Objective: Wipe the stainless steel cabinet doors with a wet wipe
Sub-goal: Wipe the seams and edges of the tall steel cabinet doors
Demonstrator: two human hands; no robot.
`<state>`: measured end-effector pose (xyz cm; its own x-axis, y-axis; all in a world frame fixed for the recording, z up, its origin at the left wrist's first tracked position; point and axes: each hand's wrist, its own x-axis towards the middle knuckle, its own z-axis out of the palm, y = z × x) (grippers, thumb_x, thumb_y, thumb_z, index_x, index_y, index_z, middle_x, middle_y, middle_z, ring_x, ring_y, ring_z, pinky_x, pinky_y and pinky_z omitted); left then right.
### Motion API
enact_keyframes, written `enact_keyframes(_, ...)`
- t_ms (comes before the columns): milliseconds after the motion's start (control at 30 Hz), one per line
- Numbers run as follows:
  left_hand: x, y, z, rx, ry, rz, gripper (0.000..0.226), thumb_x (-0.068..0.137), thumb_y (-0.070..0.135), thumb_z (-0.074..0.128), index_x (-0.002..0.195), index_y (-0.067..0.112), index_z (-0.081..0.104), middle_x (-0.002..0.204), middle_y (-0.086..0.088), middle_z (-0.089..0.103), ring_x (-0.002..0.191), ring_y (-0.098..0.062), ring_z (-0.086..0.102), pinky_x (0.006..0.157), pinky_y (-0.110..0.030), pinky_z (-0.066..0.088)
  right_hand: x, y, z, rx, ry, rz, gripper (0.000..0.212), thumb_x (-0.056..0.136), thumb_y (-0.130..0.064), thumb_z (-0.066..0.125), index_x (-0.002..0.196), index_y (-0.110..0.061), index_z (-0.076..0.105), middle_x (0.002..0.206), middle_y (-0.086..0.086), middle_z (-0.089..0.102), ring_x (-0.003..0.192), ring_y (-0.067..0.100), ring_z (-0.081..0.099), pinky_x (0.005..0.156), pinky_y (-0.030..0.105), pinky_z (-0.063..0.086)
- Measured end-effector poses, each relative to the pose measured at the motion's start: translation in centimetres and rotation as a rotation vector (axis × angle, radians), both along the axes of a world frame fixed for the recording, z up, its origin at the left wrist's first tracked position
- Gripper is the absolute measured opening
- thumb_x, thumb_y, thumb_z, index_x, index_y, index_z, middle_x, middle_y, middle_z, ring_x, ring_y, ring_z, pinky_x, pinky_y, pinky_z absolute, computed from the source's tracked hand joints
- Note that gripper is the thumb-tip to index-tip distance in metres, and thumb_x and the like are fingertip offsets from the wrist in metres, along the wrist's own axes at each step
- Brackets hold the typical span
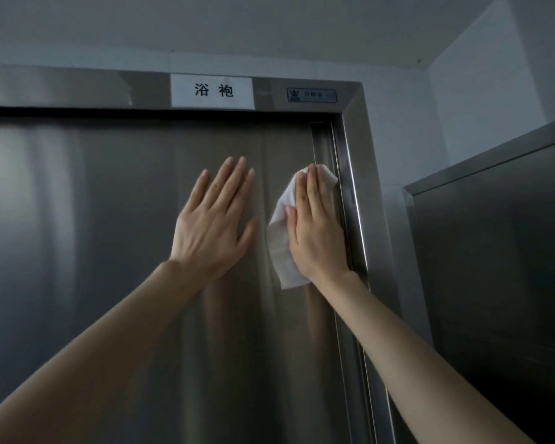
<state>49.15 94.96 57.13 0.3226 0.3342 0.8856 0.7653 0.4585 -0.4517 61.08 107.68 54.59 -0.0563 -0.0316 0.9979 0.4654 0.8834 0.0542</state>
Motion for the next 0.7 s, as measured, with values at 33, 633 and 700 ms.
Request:
enact_keyframes(33,0.1,0.0,0.3,-0.008,0.003,0.013,0.069,0.096,0.044,0.026,0.153,0.006,0.022,0.161,-0.012,0.017,0.149,-0.022,0.010,0.122,-0.043,0.008,0.1,0.0,-0.7,-0.006,0.011,0.032,0.052,0.101,-0.024,0.025,0.144,0.005,0.019,0.153,0.020,0.015,0.143,0.029,0.011,0.118,0.039,0.016)
enact_keyframes(633,-0.2,0.1,0.2,0.010,0.055,0.027,0.066,0.097,0.042,0.026,0.150,0.003,0.029,0.159,-0.013,0.021,0.149,-0.024,0.015,0.121,-0.046,0.015,0.4,1.2,6.1,-0.006,0.078,0.181,0.049,0.103,-0.017,0.029,0.146,0.002,0.017,0.155,0.018,0.014,0.144,0.025,0.011,0.118,0.030,0.009)
enact_keyframes(700,-0.2,0.1,0.1,0.011,0.051,0.029,0.066,0.097,0.042,0.027,0.150,0.003,0.029,0.159,-0.013,0.022,0.148,-0.024,0.015,0.121,-0.046,0.015,0.2,1.0,7.2,-0.005,0.095,0.157,0.049,0.103,-0.019,0.029,0.146,0.001,0.017,0.155,0.018,0.015,0.144,0.025,0.012,0.118,0.031,0.011)
